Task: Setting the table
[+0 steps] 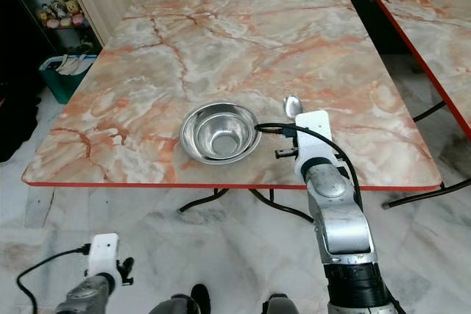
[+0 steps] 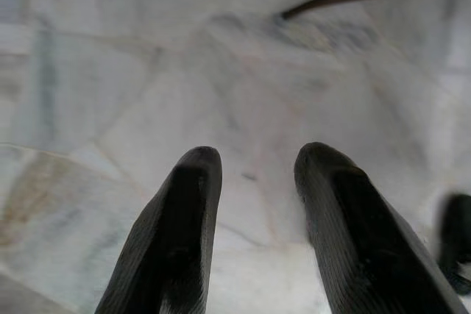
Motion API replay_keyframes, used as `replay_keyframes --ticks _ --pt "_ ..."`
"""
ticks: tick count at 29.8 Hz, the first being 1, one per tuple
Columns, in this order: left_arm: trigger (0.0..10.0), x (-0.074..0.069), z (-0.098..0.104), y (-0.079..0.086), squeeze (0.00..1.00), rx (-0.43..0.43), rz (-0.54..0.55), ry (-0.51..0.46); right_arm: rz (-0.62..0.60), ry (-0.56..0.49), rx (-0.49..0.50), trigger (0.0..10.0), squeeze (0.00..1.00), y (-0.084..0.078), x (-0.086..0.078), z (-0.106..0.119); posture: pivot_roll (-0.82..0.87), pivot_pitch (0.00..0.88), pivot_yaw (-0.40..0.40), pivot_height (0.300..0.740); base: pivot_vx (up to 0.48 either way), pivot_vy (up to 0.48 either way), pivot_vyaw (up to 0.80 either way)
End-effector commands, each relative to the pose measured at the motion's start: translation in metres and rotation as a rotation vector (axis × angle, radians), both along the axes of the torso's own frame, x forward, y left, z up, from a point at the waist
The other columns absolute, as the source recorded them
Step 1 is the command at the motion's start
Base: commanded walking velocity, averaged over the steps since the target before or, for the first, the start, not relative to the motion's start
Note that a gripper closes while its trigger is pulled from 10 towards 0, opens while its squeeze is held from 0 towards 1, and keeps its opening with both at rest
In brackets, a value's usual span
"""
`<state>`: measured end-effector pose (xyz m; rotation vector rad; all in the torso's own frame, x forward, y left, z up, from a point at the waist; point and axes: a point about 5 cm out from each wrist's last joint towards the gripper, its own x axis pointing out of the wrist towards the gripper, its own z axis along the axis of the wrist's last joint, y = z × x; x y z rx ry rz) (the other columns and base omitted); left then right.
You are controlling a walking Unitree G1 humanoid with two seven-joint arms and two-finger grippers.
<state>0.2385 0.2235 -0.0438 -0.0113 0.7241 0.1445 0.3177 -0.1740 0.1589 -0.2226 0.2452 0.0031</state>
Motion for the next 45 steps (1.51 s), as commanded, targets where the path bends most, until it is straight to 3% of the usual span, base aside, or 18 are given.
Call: replay_keyframes --ticks 1,7,11,17,35,45 --pt "10.0 -0.005 -0.003 0.007 0.00 -0.003 0.012 0.032 0.017 -0.009 0.005 10.0 0.00 0.000 0.004 0.001 -0.16 0.192 0.104 0.740 0.000 0.000 0.00" --pt "10.0 -0.008 -0.004 0.006 0.00 -0.002 0.010 0.039 0.015 -0.007 -0.002 10.0 0.00 -0.006 0.007 -0.001 -0.16 0.192 0.104 0.740 0.000 0.000 0.00" --pt "10.0 -0.016 -0.015 -0.018 0.00 -0.016 -0.013 0.068 0.004 -0.040 0.006 10.0 0.00 -0.010 0.011 0.004 -0.15 0.193 0.104 0.740 0.000 0.000 0.00" --pt "10.0 -0.014 -0.016 -0.035 0.00 -0.024 -0.029 0.069 -0.005 -0.086 0.009 10.0 0.00 -0.010 0.012 0.011 -0.15 0.194 0.104 0.740 0.244 0.000 0.00" --pt "10.0 -0.008 -0.011 -0.021 0.00 -0.017 -0.017 0.049 -0.010 -0.128 -0.003 10.0 0.00 -0.008 0.014 0.018 -0.15 0.193 0.104 0.740 0.299 0.000 0.00" --pt "10.0 -0.008 -0.010 -0.021 0.00 -0.025 -0.006 0.033 -0.090 -0.175 -0.025 10.0 0.00 -0.017 0.011 0.032 -0.15 0.194 0.103 0.740 0.267 0.000 0.00"
